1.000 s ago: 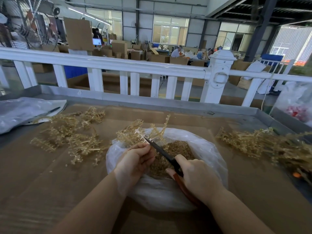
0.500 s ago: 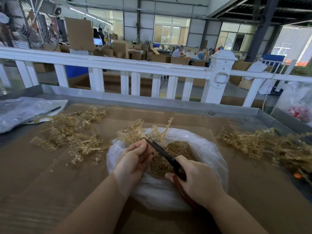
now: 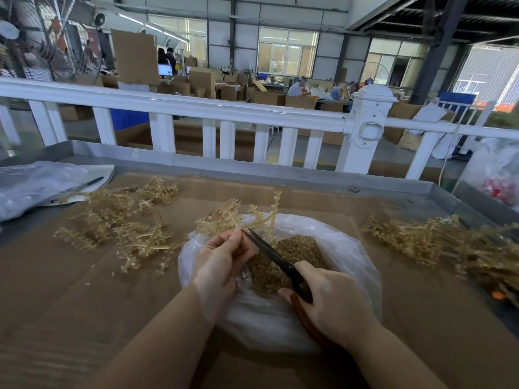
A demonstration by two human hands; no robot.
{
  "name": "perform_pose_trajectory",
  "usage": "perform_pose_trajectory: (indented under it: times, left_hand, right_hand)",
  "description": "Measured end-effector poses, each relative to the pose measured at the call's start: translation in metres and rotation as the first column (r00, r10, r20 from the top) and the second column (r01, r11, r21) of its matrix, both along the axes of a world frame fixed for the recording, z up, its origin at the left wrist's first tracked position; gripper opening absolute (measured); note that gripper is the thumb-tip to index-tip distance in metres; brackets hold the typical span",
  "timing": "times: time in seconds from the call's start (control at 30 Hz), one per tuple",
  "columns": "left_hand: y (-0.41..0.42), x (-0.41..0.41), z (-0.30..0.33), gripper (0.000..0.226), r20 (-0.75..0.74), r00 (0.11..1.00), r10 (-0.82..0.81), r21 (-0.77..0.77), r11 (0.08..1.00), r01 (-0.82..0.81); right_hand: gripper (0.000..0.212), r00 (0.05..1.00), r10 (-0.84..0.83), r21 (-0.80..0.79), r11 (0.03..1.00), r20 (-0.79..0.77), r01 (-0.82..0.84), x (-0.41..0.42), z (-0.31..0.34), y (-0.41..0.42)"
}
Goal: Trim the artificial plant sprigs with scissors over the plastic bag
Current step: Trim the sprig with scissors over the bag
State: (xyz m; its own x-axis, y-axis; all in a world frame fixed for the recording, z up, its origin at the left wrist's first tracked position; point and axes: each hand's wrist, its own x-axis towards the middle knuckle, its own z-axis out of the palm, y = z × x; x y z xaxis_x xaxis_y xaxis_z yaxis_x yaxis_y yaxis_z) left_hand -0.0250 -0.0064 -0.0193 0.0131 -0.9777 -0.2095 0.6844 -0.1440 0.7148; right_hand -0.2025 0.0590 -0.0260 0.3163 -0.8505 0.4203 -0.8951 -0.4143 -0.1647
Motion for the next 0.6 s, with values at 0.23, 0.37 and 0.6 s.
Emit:
perform_pose_trajectory:
  times: [0.23, 0.37, 0.6]
  left_hand:
    - [-0.0032, 0.0024, 0.0038, 0.017, 0.044, 0.998, 0.046, -0.004, 0.999, -0.045]
    - [-0.0045, 0.0042, 0.0033, 0.015, 0.108, 0.992, 0.07, 0.012, 0.997, -0.072]
    - [-0.0051, 0.0038, 0.0029, 0.014, 0.143, 0.983, 0.117, 0.029, 0.992, -0.122]
  right_hand:
    - [0.042, 1.0, 0.005, 0.01, 1.0, 0.002, -0.005, -0.001, 0.0006, -0.001]
    - [0.041, 1.0, 0.006, -0.004, 1.0, -0.004, -0.006, -0.0008, 0.0003, -0.0013]
    - [0.039, 1.0, 0.015, 0.001, 1.0, -0.009, -0.015, -0.0009, -0.003, -0.0013]
